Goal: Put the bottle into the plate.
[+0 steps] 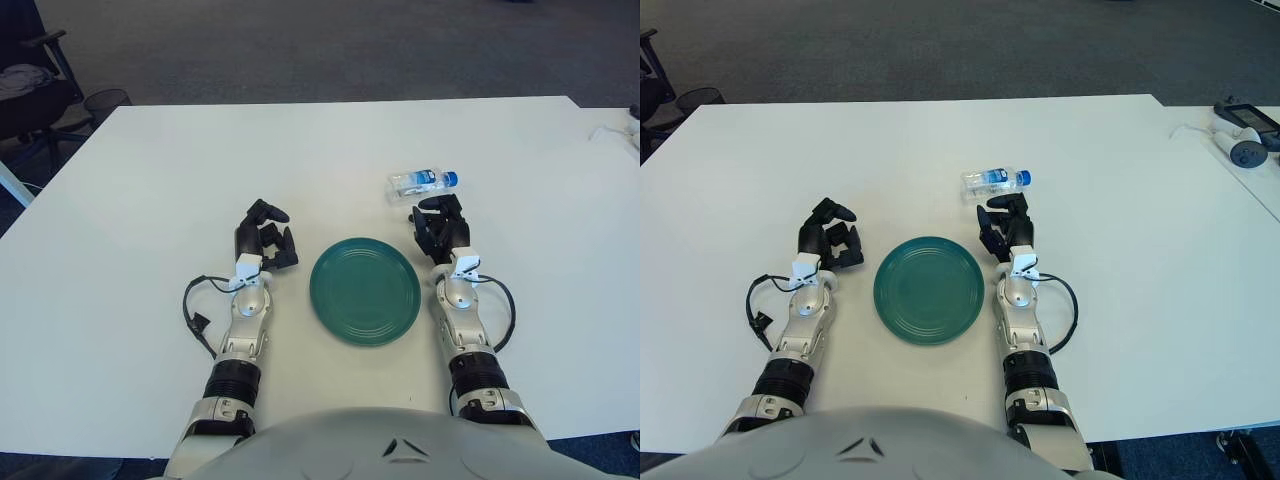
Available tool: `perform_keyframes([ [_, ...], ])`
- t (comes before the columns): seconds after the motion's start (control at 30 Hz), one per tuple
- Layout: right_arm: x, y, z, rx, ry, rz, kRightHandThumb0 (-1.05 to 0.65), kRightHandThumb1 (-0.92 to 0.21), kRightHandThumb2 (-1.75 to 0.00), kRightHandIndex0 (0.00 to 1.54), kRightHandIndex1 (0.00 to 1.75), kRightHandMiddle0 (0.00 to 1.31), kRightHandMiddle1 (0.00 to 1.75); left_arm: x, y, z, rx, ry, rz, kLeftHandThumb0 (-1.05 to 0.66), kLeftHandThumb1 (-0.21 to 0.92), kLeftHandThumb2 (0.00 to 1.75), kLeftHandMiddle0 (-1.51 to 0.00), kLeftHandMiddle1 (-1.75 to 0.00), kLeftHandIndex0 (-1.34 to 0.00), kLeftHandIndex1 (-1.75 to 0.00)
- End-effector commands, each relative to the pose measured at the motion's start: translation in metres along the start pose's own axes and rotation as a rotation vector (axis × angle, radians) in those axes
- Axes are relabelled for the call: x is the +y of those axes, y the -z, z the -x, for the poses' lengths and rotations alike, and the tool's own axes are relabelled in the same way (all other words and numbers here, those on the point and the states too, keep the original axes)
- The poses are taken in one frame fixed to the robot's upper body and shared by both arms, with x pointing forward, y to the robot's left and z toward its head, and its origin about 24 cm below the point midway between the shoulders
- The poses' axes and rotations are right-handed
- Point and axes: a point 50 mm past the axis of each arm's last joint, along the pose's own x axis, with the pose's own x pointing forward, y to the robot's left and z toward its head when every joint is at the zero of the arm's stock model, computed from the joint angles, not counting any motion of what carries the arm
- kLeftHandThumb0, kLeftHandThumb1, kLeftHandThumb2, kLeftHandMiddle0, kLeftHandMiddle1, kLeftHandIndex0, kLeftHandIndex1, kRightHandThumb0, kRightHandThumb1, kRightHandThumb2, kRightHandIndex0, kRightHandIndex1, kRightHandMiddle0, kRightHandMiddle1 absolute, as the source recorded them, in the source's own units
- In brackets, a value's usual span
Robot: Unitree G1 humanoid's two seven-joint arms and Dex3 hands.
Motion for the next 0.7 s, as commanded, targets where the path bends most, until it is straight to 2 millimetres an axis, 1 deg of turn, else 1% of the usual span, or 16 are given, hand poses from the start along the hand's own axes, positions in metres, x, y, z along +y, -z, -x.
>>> perform_keyframes([
  [0.0,-0.007,0.017,0.013,0.089,0.011,0.028,-0.01,-0.92,-0.35,0.41,1.31,0.29,1.67,0.005,0.019,0.009,0.093,-0.014,-0.024,-0.55,0.14,1.53,-1.24,-1.75,-0.76,-1.75],
  [0.07,-0.007,0.014,0.014,0.073,0.006,0.035,-0.01,-0.92,-0.35,0.41,1.31,0.28,1.67,0.005,0.019,0.008,0.092,-0.015,-0.027,-0.55,0.14,1.53,-1.24,-1.75,-0.76,-1.75],
  [0.2,-0.009,-0.005,0.012,-0.011,0.008,0.045,-0.01,-0.92,-0.37,0.41,1.35,0.24,1.67,0.004,0.020,0.007,0.093,-0.019,-0.031,-0.55,0.14,1.53,-1.24,-1.75,-0.76,-1.75],
  [0.27,-0.009,-0.019,0.009,-0.065,0.010,0.051,-0.01,-0.92,-0.37,0.40,1.36,0.24,1.67,0.003,0.020,0.007,0.093,-0.021,-0.032,-0.55,0.14,1.53,-1.24,-1.75,-0.75,-1.75],
  [0.5,-0.013,-0.046,0.006,-0.226,0.030,0.081,-0.01,-0.92,-0.38,0.40,1.38,0.23,1.66,0.003,0.020,0.006,0.096,-0.025,-0.028,-0.55,0.14,1.53,-1.24,-1.75,-0.76,-1.75],
  [0.57,-0.012,-0.066,0.003,-0.286,0.026,0.069,-0.01,-0.92,-0.37,0.40,1.38,0.23,1.65,0.003,0.020,0.006,0.097,-0.025,-0.029,-0.55,0.14,1.53,-1.24,-1.75,-0.76,-1.75],
  [0.67,-0.012,-0.079,-0.001,-0.331,0.021,0.060,-0.01,-0.92,-0.37,0.41,1.38,0.24,1.65,0.003,0.020,0.006,0.096,-0.023,-0.029,-0.55,0.14,1.54,-1.24,-1.75,-0.76,-1.75],
])
